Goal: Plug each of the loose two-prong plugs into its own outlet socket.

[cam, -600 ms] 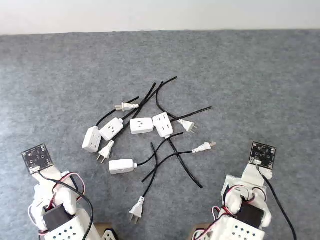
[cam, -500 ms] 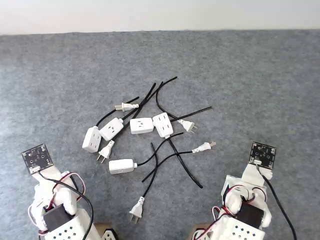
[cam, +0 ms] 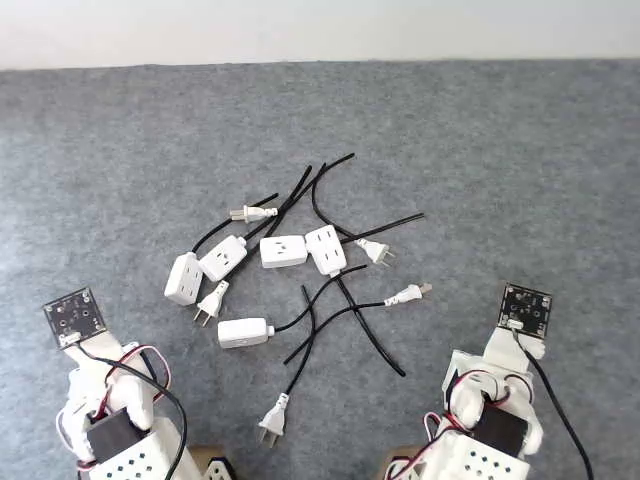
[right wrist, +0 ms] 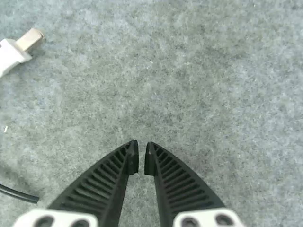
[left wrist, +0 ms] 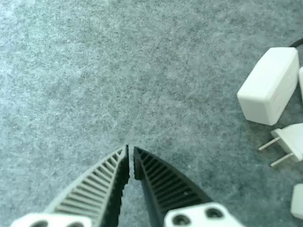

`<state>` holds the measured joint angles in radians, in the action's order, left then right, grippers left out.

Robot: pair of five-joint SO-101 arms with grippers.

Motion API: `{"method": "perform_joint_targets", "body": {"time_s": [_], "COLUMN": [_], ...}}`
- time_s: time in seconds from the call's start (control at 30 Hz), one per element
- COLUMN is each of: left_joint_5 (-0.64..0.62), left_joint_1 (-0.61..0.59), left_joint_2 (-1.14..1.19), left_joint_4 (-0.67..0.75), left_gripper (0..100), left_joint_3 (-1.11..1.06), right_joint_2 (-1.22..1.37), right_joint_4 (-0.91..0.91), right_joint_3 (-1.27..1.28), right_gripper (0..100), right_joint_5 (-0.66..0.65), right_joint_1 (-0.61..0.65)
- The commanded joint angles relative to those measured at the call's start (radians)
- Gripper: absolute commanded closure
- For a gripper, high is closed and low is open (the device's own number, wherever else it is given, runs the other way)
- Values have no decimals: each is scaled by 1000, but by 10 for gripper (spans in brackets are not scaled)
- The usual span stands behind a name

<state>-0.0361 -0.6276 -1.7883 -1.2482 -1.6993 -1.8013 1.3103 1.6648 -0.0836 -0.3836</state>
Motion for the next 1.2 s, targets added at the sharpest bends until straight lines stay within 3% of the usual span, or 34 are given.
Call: {"method": "perform_joint_targets", "body": {"time_s": [0.0, 1.17], "left_joint_5": [11, 12], "left_joint_1": [-3, -18], "left_joint_2": [-5, -5], "left_joint_4": [-2, 0], "left_gripper": [987, 987], "left_joint_3": [21, 21], "right_joint_2": [-13, -13], "right_joint_4": [2, 1], "right_joint_3": [18, 18], "right_gripper": [955, 955], "right_joint_5": [-5, -6], "right_joint_1": [-10, 31]}}
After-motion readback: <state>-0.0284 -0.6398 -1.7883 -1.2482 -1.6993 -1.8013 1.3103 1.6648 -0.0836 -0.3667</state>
